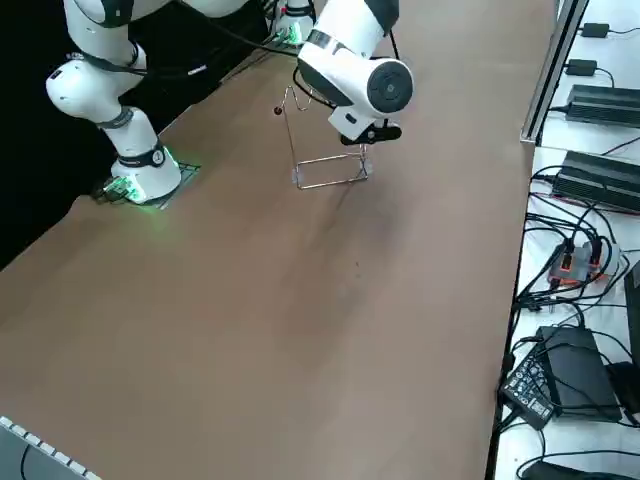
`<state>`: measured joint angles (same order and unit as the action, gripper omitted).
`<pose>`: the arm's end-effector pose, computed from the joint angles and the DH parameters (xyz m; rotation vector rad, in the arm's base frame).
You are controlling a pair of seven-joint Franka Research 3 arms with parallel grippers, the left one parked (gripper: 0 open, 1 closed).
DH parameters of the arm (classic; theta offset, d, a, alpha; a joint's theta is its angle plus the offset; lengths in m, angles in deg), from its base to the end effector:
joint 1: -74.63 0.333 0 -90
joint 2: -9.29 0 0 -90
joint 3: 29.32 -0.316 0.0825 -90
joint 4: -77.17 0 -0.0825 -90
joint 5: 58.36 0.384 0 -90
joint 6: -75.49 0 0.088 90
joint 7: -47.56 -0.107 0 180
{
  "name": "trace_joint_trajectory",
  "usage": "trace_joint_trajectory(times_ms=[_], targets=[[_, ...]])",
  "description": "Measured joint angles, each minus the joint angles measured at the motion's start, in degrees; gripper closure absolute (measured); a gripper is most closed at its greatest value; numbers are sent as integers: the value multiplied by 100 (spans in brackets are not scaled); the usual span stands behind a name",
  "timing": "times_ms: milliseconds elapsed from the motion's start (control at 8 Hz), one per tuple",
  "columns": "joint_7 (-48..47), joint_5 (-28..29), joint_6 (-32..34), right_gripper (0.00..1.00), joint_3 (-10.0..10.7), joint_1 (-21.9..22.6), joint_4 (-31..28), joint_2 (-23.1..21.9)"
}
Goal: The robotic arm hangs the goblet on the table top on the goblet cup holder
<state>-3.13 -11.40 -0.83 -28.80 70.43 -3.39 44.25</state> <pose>0.6536 0.0387 0.3505 -2.0414 1.1991 1.1952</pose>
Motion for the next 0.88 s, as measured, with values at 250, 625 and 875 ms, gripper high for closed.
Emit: trace_joint_trajectory(times_ms=[250,625,875], targets=[[-1,-183,23,91,0,32,-44,-1],[-2,-327,40,91,0,58,-185,-33],[-2,-327,46,91,-2,74,-208,-107]])
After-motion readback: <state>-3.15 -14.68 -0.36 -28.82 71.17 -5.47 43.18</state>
